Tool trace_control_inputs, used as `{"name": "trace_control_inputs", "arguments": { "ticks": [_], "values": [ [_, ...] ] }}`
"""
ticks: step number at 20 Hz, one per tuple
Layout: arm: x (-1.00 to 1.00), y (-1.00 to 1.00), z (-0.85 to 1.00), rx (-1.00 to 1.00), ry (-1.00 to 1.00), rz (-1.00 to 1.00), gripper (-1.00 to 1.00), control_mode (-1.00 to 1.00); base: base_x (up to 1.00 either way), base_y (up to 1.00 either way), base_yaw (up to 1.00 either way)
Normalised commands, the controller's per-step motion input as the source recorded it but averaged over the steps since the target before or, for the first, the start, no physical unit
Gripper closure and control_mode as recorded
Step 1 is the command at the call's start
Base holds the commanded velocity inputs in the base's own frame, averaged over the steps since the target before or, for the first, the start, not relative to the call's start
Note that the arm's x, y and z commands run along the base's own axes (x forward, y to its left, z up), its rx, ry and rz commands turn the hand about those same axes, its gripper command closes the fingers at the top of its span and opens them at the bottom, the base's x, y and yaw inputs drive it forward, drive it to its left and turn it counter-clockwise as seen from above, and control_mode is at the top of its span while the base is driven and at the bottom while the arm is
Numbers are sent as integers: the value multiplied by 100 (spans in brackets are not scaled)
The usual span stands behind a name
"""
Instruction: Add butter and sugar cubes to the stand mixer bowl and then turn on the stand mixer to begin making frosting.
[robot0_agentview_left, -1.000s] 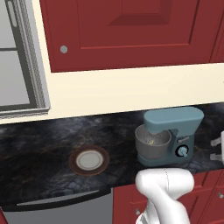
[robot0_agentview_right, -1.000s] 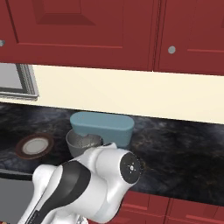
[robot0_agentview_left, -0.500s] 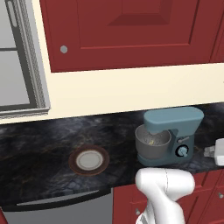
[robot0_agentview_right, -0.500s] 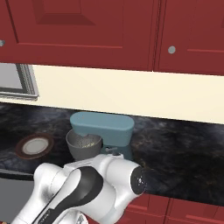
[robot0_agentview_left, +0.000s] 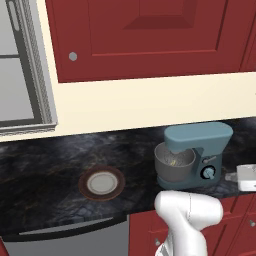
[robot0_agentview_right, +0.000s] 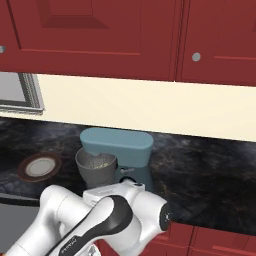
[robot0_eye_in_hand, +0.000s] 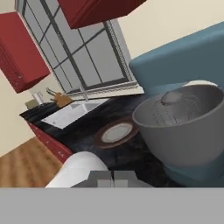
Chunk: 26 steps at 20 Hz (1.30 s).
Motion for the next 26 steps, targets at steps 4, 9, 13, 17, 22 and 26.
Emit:
{"name": "trace_control_inputs", "arguments": {
  "ticks": [4,9,13,17,22,26],
  "values": [
    [24,-1,-42,6,-1,0,100,-100,0,0,0],
    [40,0,-24,3,-1,0,100,-100,0,0,0],
    [33,-7,-22,1,0,0,100,-100,0,0,0],
    [25,-19,-36,0,-1,0,100,-100,0,0,0],
    [33,-16,-26,0,-3,0,100,-100,0,0,0],
    [35,-11,-15,0,-1,0,100,-100,0,0,0]
  ]
}}
